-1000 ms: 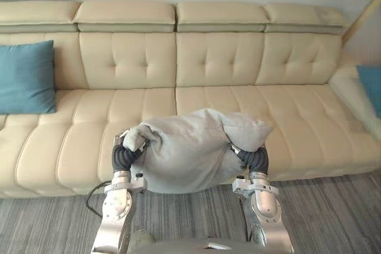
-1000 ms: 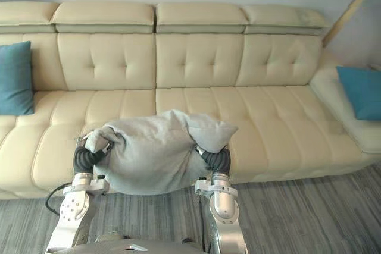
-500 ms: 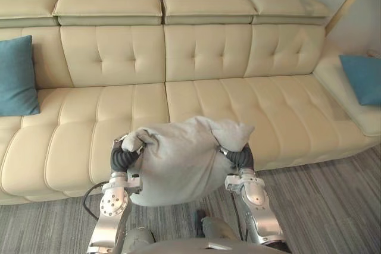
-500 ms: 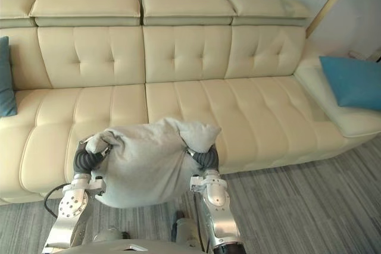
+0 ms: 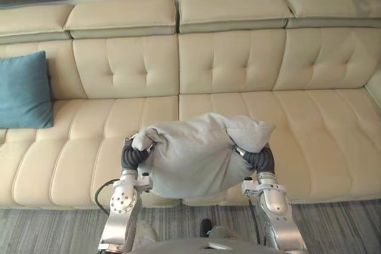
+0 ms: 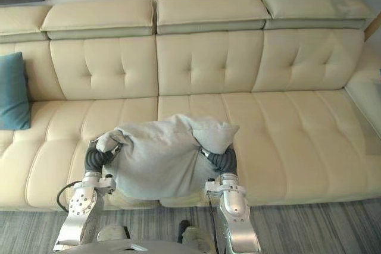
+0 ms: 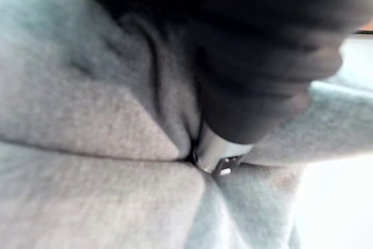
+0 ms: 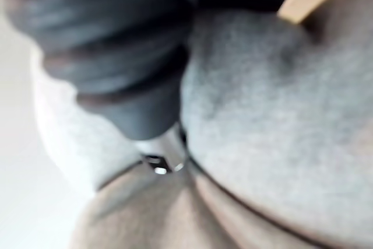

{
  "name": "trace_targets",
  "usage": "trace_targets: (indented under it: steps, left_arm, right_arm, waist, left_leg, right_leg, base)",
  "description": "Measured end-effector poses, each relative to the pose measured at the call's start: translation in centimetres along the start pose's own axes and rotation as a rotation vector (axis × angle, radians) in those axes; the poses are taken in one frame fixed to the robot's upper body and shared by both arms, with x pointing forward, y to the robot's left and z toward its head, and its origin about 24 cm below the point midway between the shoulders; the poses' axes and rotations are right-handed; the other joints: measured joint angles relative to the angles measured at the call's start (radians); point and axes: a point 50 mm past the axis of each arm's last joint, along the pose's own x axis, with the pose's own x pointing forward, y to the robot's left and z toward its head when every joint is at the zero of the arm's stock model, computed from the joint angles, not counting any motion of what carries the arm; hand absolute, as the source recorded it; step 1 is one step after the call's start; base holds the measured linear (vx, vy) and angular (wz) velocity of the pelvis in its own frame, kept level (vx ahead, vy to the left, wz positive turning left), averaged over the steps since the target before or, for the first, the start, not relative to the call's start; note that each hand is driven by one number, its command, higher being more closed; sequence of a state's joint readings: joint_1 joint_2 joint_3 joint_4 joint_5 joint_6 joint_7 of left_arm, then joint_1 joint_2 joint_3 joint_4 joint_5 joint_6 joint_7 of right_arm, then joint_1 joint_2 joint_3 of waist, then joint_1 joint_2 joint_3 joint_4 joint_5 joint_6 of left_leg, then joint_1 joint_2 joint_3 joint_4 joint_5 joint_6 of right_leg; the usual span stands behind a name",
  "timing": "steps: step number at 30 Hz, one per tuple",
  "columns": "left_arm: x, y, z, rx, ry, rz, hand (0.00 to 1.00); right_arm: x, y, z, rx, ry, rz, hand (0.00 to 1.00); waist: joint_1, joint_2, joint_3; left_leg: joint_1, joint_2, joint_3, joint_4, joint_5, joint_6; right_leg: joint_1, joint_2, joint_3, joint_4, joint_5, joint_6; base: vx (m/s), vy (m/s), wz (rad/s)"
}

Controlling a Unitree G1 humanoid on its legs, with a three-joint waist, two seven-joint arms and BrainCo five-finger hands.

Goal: Pick up cushions and gather them together orderly.

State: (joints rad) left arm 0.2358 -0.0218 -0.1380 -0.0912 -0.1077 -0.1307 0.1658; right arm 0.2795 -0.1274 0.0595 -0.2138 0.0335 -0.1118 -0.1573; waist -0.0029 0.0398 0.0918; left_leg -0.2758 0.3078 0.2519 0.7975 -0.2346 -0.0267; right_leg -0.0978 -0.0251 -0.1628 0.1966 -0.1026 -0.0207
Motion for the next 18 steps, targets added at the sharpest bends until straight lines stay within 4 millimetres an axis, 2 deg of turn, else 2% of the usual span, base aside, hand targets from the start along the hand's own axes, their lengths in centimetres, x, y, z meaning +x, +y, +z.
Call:
trace_targets:
  steps: [2, 3, 4, 7, 9, 11, 13, 17, 18]
  left_arm:
    - [-0.1, -0.2, 0.0, -0.009, 0.002, 0.003, 1.00]
    - [-0.2, -0.2, -0.1, -0.014, 0.005, 0.006, 1.00]
    - [-0.3, -0.1, -0.2, -0.013, 0.009, 0.008, 1.00]
    - [-0.6, 0.7, -0.3, 0.030, 0.018, 0.006, 1.00]
    - [-0.7, 1.0, -0.4, 0.047, 0.022, 0.002, 1.00]
    - [-0.5, 1.0, -0.3, 0.050, 0.016, -0.001, 1.00]
    - [-0.5, 1.2, -0.3, 0.066, 0.017, -0.002, 1.00]
    - [1.4, 0.8, 1.2, 0.074, -0.056, 0.013, 1.00]
    - [3.7, 0.5, 2.6, 0.113, -0.123, 0.017, 1.00]
  right_arm:
    - [0.0, -0.1, 0.0, -0.001, 0.000, -0.004, 1.00]
    - [-0.1, -0.2, -0.1, -0.004, 0.003, -0.005, 1.00]
    - [-0.2, -0.1, -0.3, -0.001, 0.016, -0.007, 1.00]
    - [-0.8, 0.8, -1.6, 0.060, 0.081, -0.030, 1.00]
    - [-0.8, 1.1, -2.3, 0.053, 0.109, -0.027, 1.00]
    - [-0.6, 1.2, -2.4, 0.042, 0.113, -0.023, 1.00]
    - [0.2, 1.5, -2.8, 0.030, 0.117, -0.012, 1.00]
    - [2.6, 2.0, -1.2, 0.016, 0.036, 0.002, 1.00]
    - [5.2, 2.9, 0.1, 0.004, -0.028, -0.002, 1.00]
  waist:
    - [0.013, -0.001, -0.001]
    - [0.023, 0.021, -0.011]
    - [0.027, 0.031, -0.016]
    - [0.028, -0.037, -0.033]
    - [0.026, -0.060, -0.045]
    - [0.018, -0.069, -0.052]
    - [0.006, -0.077, -0.056]
    - [0.000, -0.078, -0.057]
    - [-0.002, -0.081, -0.054]
  left_leg:
    - [-0.001, -0.025, -0.011, -0.150, -0.018, -0.013]
    - [0.022, -0.038, -0.016, -0.322, 0.074, -0.001]
    - [0.042, -0.040, -0.033, -0.365, 0.057, -0.061]
    - [0.073, -0.108, -0.001, -0.433, 0.072, -0.046]
    - [0.104, -0.137, 0.023, -0.474, 0.079, -0.036]
    - [0.111, -0.155, 0.033, -0.513, 0.096, -0.032]
    - [0.124, -0.165, 0.050, -0.551, 0.113, -0.031]
    - [0.146, -0.174, 0.068, -0.624, 0.146, -0.036]
    - [0.145, -0.175, 0.082, -0.648, 0.165, -0.038]
  right_leg:
    - [0.008, -0.020, -0.004, -0.008, 0.001, 0.012]
    - [0.008, -0.018, 0.004, -0.006, -0.007, 0.047]
    - [0.008, -0.010, 0.015, -0.007, -0.010, 0.064]
    - [0.013, -0.059, 0.050, -0.056, 0.014, 0.083]
    - [0.029, -0.078, 0.080, -0.099, 0.039, 0.089]
    - [0.026, -0.084, 0.103, -0.123, 0.058, 0.089]
    - [0.020, -0.086, 0.125, -0.144, 0.071, 0.088]
    - [-0.005, -0.077, 0.165, -0.163, 0.102, 0.084]
    - [-0.016, -0.074, 0.185, -0.189, 0.130, 0.078]
  base:
    - [0.10, 0.175, 0.02]
    - [0.08, 0.232, -0.16]
    - [0.12, 0.299, -0.15]
    - [0.09, 0.212, -0.06]
    - [0.04, 0.114, -0.21]
    - [0.01, 0.062, -0.18]
    - [-0.01, 0.011, -0.26]
    - [-0.05, -0.028, -0.33]
    - [-0.12, -0.026, -0.30]
